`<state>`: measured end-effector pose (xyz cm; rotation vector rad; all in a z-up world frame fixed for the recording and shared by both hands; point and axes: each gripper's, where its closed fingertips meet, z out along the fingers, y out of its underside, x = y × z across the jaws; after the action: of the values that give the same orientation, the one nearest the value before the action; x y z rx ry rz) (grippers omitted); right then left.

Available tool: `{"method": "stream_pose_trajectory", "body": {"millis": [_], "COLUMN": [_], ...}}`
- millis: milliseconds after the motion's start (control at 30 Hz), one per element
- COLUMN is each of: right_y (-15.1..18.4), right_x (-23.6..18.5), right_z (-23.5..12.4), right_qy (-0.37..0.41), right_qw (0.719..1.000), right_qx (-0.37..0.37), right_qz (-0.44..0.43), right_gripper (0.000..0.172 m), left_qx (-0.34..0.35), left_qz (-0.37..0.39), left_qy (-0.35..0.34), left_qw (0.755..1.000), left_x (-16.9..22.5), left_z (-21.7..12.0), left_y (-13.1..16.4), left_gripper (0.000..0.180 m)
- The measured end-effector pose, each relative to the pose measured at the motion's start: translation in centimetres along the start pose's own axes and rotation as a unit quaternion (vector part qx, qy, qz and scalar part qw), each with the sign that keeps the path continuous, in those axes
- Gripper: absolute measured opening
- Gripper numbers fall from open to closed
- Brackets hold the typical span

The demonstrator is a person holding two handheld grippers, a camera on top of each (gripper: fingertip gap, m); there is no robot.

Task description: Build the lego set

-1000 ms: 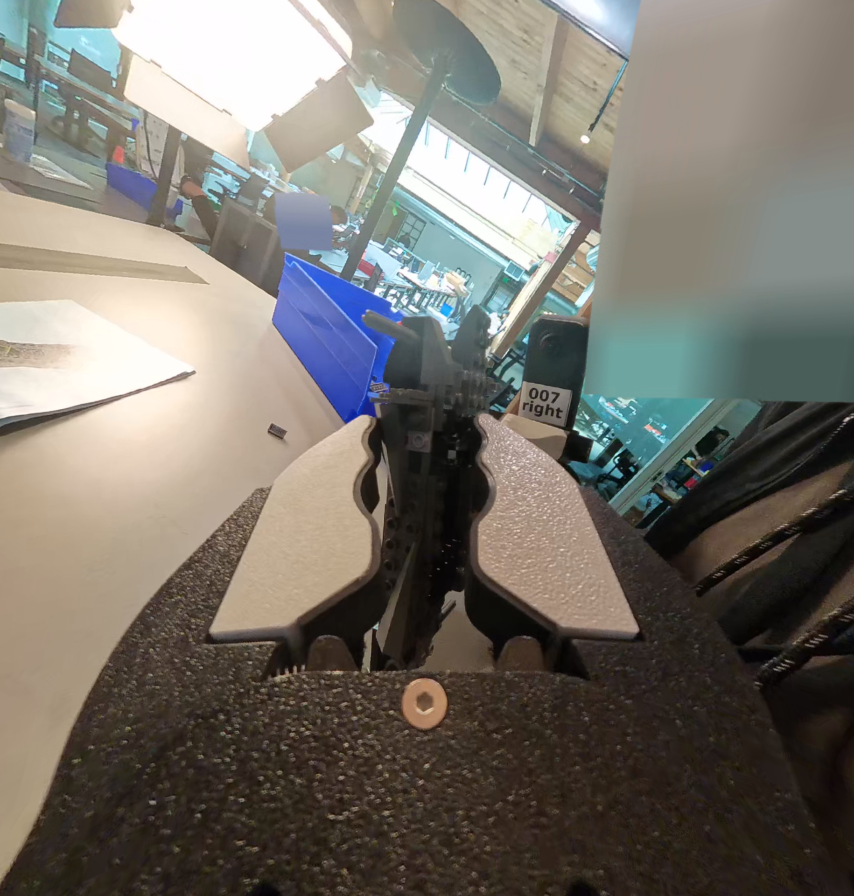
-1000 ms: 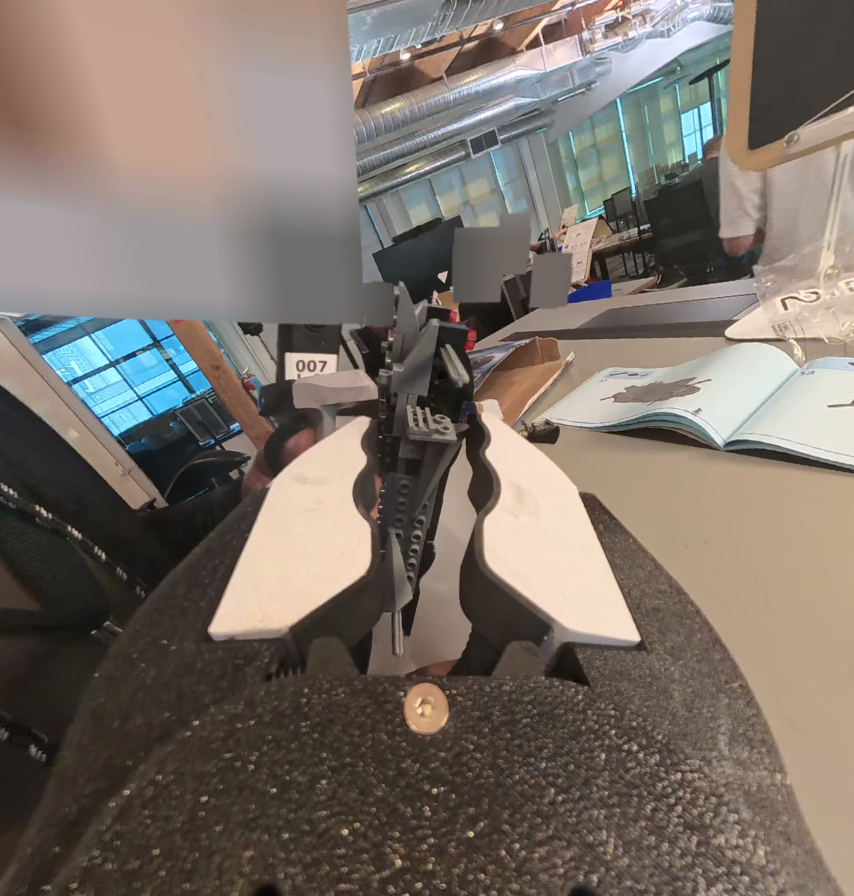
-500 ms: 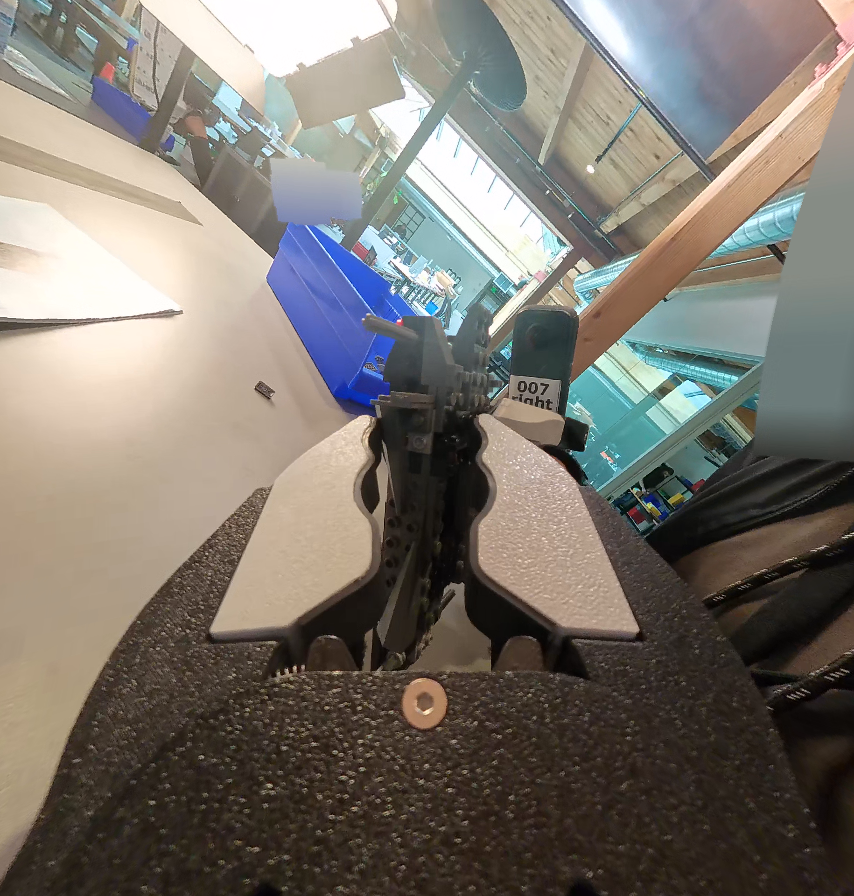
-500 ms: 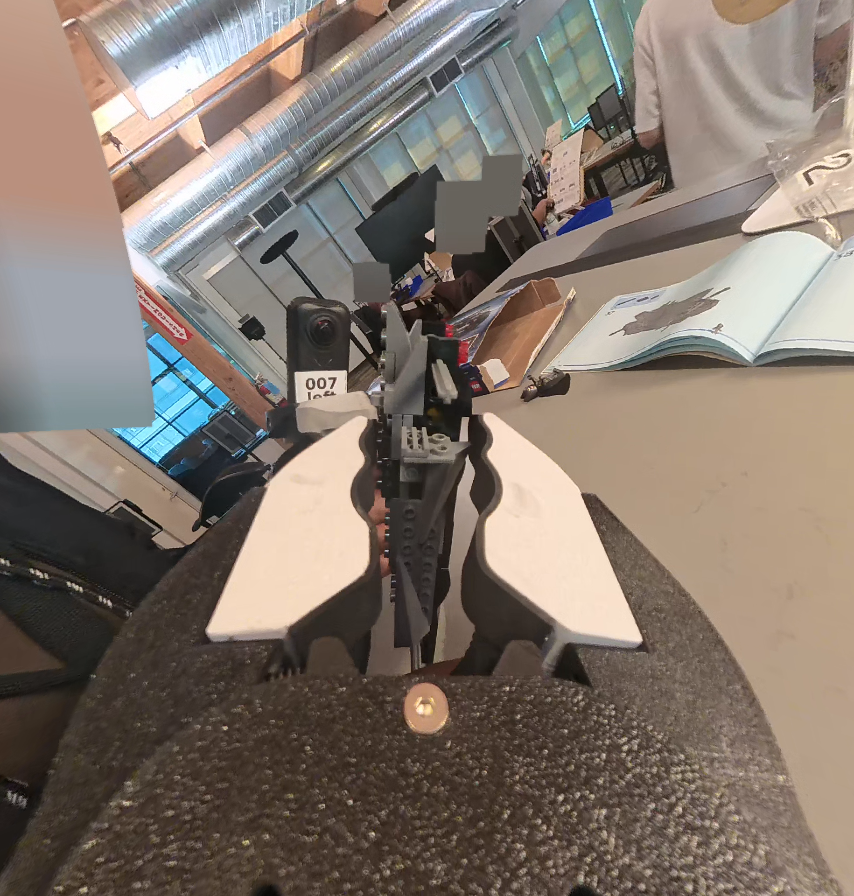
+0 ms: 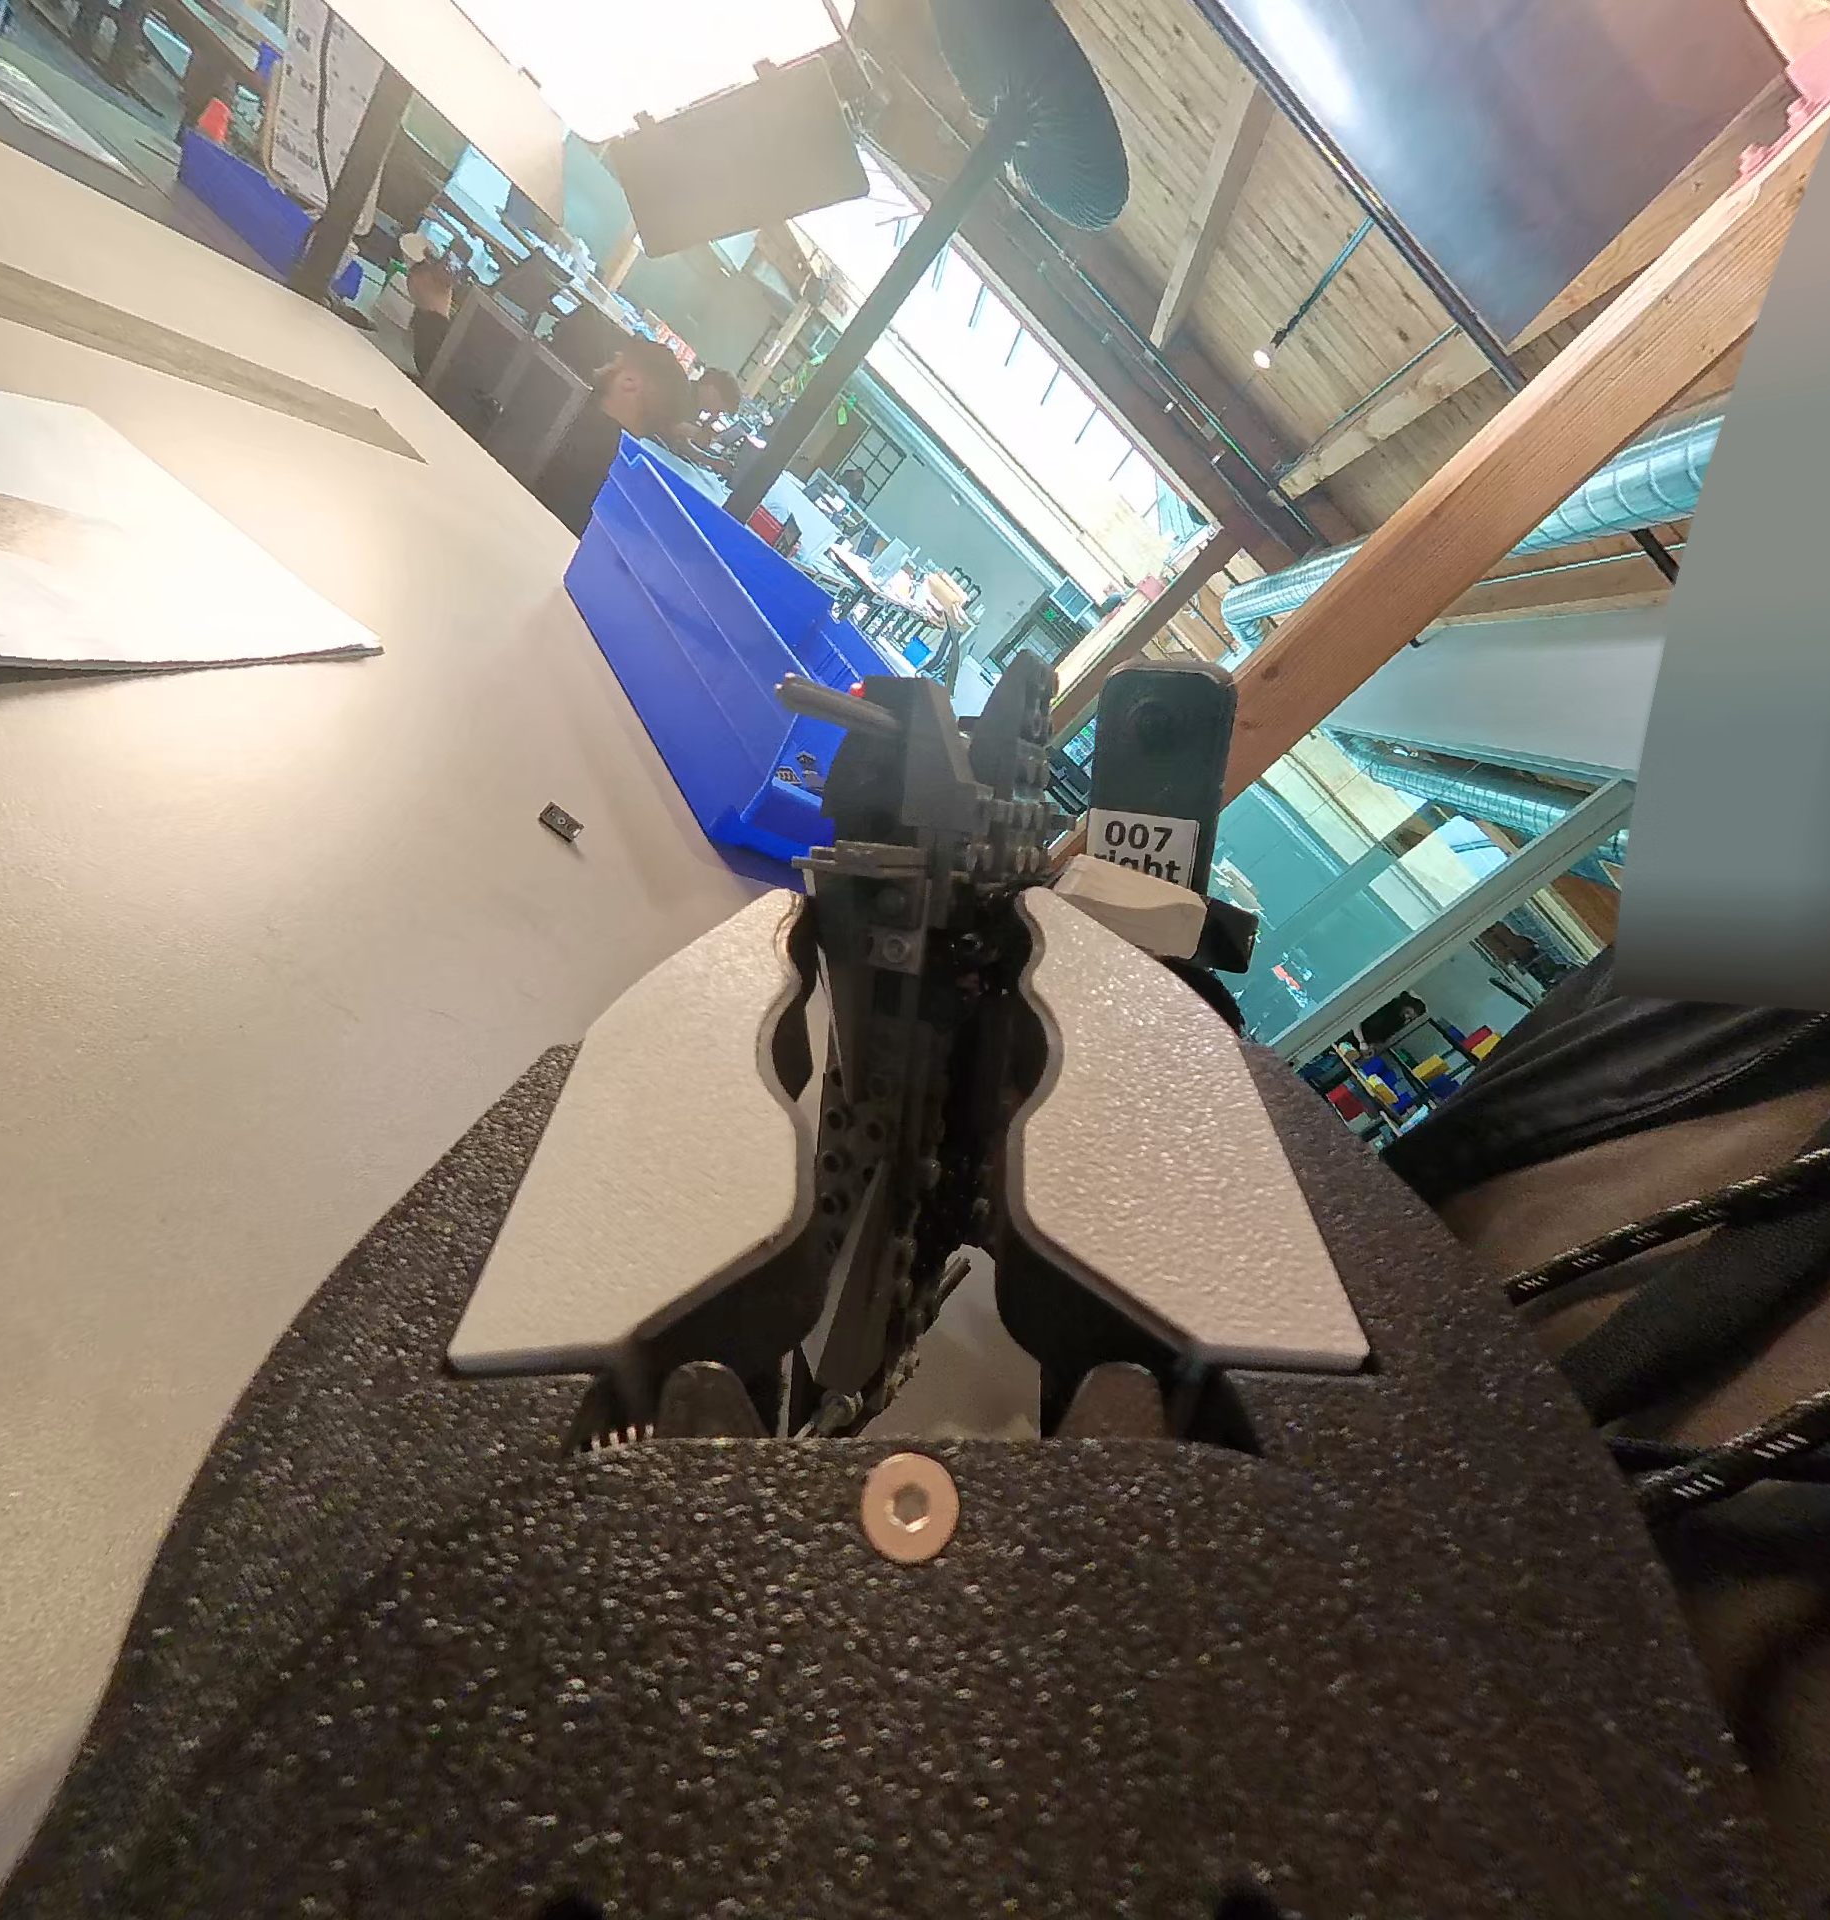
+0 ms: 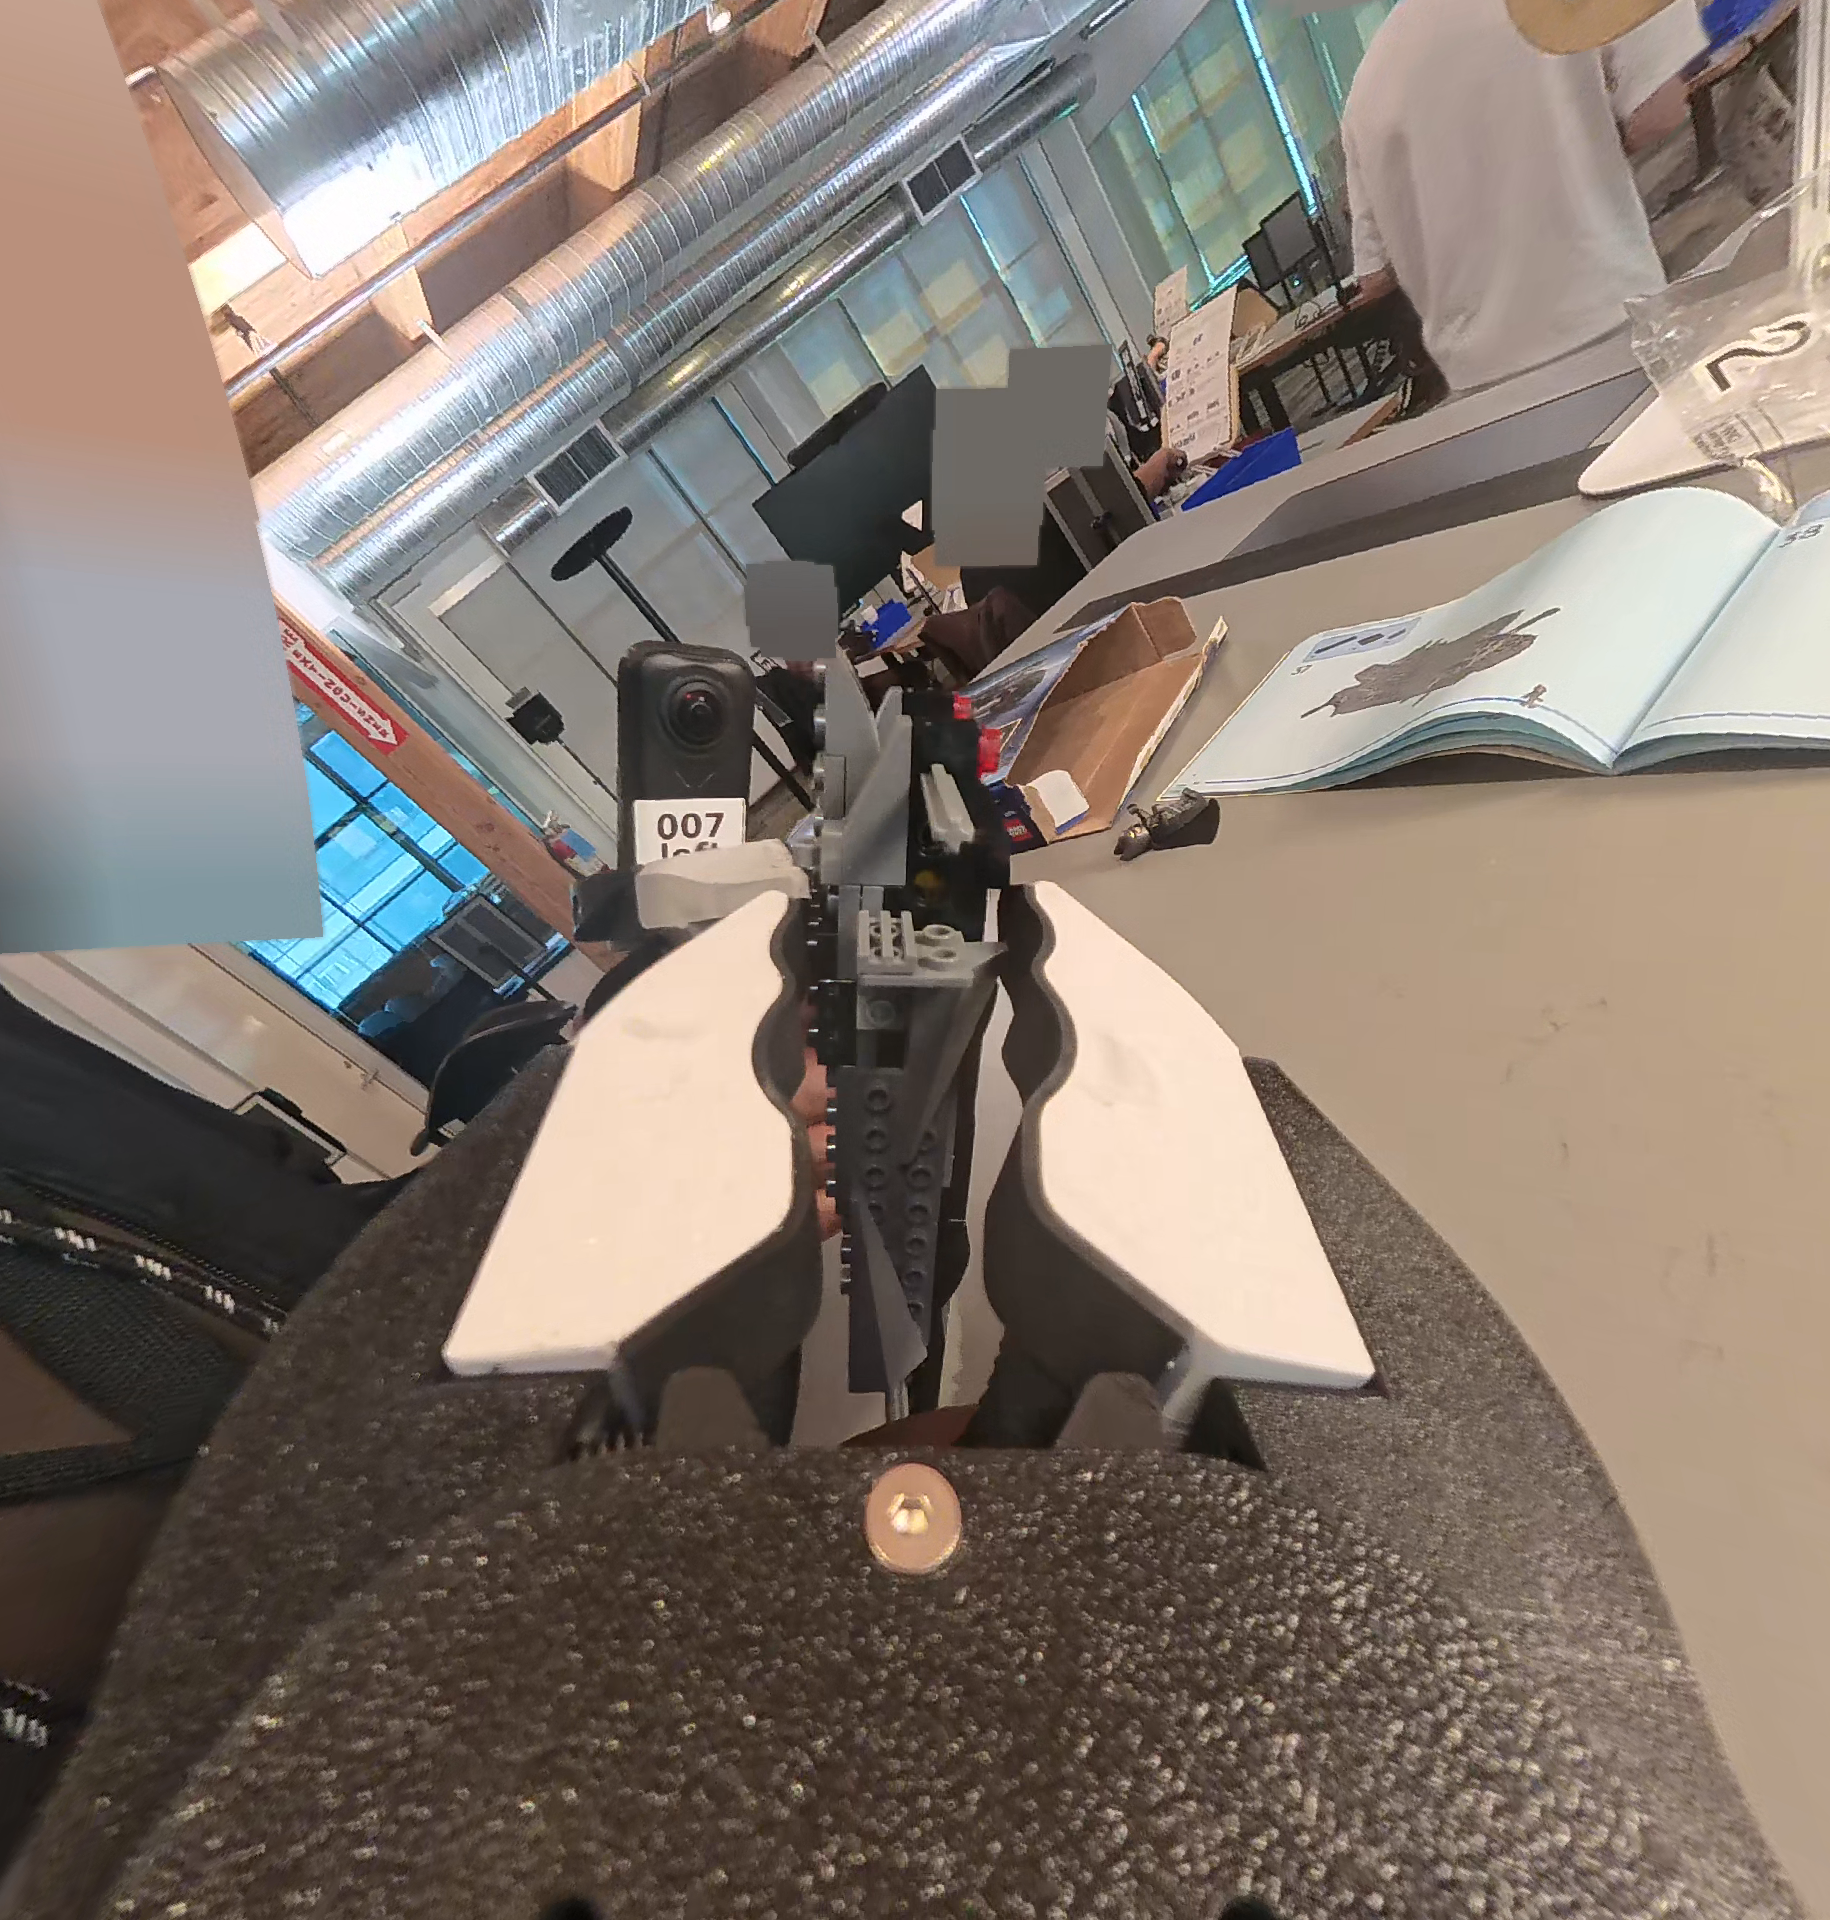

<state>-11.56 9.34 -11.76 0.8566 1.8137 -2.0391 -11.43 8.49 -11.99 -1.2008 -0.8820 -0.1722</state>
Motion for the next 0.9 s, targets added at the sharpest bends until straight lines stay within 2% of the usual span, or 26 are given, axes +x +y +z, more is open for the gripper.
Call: {"method": "stream_pose_trajectory", "body": {"millis": [200, 367, 600, 900], "right_y": [-0.3, -0.5, -0.7, -0.7], "right_x": [0.4, 0.8, 0.8, 0.2], "right_z": [-0.1, -0.2, 0.1, 0.1], "right_qy": [-0.007, -0.019, -0.031, -0.064], "right_qw": [0.999, 0.998, 0.997, 0.997], "right_qx": [0.011, 0.018, 0.024, 0.022], "right_qz": [0.036, 0.057, 0.061, 0.047], "right_gripper": [0.035, 0.035, 0.035, 0.035], "left_qx": [-0.004, 0.000, 0.007, -0.058], "left_qz": [-0.030, -0.076, -0.093, -0.037], "left_qy": [0.001, 0.032, 0.067, 0.098], "left_qw": [1.000, 0.997, 0.993, 0.993], "left_x": [-0.3, -0.5, -1.0, -0.1], "left_z": [0.3, 0.3, -0.1, -0.4], "left_y": [0.3, 0.4, -0.2, -0.3], "left_gripper": [0.036, 0.035, 0.039, 0.042]}}
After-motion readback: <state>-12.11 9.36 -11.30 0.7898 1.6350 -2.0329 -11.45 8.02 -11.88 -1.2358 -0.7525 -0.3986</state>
